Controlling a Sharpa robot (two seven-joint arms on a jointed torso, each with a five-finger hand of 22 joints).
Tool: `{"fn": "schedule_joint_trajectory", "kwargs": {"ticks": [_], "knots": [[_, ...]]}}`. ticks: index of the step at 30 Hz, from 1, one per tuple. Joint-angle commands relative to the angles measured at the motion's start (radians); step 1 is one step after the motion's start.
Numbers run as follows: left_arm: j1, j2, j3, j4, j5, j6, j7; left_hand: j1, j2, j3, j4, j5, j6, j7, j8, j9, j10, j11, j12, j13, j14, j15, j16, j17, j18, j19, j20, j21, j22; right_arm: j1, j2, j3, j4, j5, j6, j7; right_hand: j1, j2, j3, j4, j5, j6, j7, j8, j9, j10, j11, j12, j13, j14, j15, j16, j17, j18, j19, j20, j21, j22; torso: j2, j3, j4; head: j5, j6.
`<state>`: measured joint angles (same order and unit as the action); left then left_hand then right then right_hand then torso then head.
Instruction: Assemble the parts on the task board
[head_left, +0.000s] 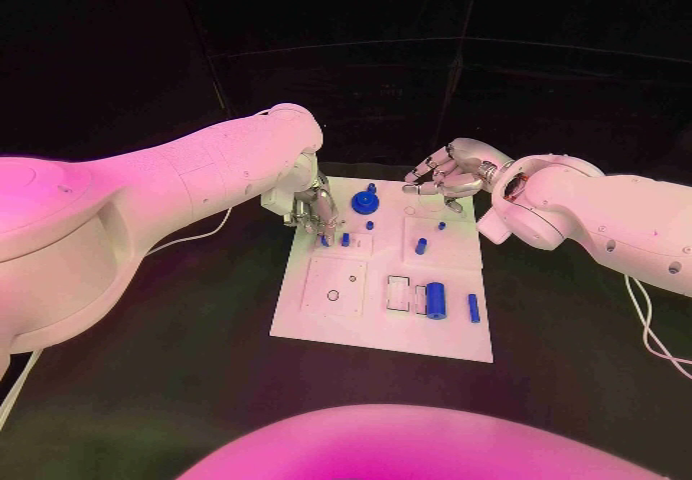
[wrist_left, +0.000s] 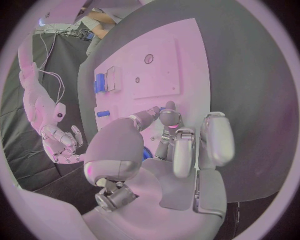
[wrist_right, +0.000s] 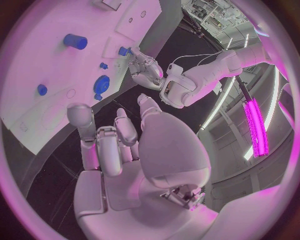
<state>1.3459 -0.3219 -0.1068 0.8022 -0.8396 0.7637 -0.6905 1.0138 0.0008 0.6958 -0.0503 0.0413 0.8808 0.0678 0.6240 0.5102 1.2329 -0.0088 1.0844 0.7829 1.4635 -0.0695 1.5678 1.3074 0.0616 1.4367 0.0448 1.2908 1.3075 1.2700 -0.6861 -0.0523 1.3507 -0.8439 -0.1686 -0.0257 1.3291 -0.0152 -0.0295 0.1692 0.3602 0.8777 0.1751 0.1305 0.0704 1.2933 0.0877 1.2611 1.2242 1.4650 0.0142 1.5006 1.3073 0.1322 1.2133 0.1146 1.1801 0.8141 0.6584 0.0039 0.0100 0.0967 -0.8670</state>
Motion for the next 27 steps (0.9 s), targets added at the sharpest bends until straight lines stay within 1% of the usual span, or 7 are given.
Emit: {"fn": "schedule_joint_trajectory", "kwargs": {"ticks": [1,5,11,27], "knots": [[-0.002,0.004,0.0,-0.006,-0.024,0.001,-0.026,0.049,0.041,0.024,-0.033,0.005,0.001,-0.003,0.002,0.003,0.005,-0.002,0.003,-0.001,0.107,-0.001,0.003,0.263,0.009,0.0,-0.006,0.007,0.032,0.002,0.001,0.0,0.002,-0.001,0.003,0.004,0.002,0.006,-0.004,-0.001,0.006,-0.007,-0.002,0.005,-0.001,-0.006,-0.002,0.002,-0.001,0.074,-0.007,-0.005,0.132,0.005,-0.004,-0.002,-0.003,-0.001,0.0,-0.0004,0.0006,-0.001,0.0],[-0.005,0.008,0.0,-0.012,-0.029,0.004,-0.026,0.049,0.041,0.024,-0.033,0.005,0.001,-0.003,0.002,0.003,0.005,-0.002,0.003,-0.001,0.107,-0.001,0.003,0.263,0.009,0.0,-0.006,0.007,0.032,0.002,0.002,0.0,0.002,-0.001,0.003,0.004,0.002,0.006,-0.004,-0.001,0.006,-0.007,-0.002,0.005,-0.001,-0.006,-0.002,0.002,-0.001,0.074,-0.007,-0.005,0.132,0.005,-0.004,-0.002,-0.003,-0.001,0.0,0.0002,0.001,-0.001,-0.001],[-0.009,0.012,0.0,-0.02,-0.036,0.0,-0.025,0.049,0.041,0.024,-0.034,0.005,0.001,-0.003,0.002,0.003,0.005,-0.002,0.003,0.0,0.107,-0.001,0.003,0.263,0.008,0.0,-0.006,0.007,0.033,0.002,0.003,0.0,0.002,-0.001,0.003,0.005,0.002,0.006,-0.004,-0.001,0.006,-0.007,-0.002,0.005,-0.001,-0.006,-0.002,0.002,-0.001,0.074,-0.007,-0.005,0.132,0.005,-0.004,-0.002,-0.003,-0.001,0.0,0.0002,0.0008,-0.001,-0.002],[-0.013,0.012,0.0,-0.021,-0.072,-0.06,-0.004,0.05,0.04,0.023,-0.035,0.005,0.001,-0.003,0.003,0.005,0.004,-0.002,0.002,-0.002,0.107,-0.001,0.003,0.263,0.009,0.0,-0.006,0.005,0.031,0.002,0.003,0.0,0.002,-0.001,0.003,0.005,0.002,0.006,-0.004,-0.001,0.006,-0.007,-0.002,0.005,-0.001,-0.006,-0.002,0.002,-0.001,0.074,-0.007,-0.005,0.132,0.005,-0.004,-0.002,-0.003,-0.001,0.0,0.0002,0.0012,-0.002,-0.003]]}}
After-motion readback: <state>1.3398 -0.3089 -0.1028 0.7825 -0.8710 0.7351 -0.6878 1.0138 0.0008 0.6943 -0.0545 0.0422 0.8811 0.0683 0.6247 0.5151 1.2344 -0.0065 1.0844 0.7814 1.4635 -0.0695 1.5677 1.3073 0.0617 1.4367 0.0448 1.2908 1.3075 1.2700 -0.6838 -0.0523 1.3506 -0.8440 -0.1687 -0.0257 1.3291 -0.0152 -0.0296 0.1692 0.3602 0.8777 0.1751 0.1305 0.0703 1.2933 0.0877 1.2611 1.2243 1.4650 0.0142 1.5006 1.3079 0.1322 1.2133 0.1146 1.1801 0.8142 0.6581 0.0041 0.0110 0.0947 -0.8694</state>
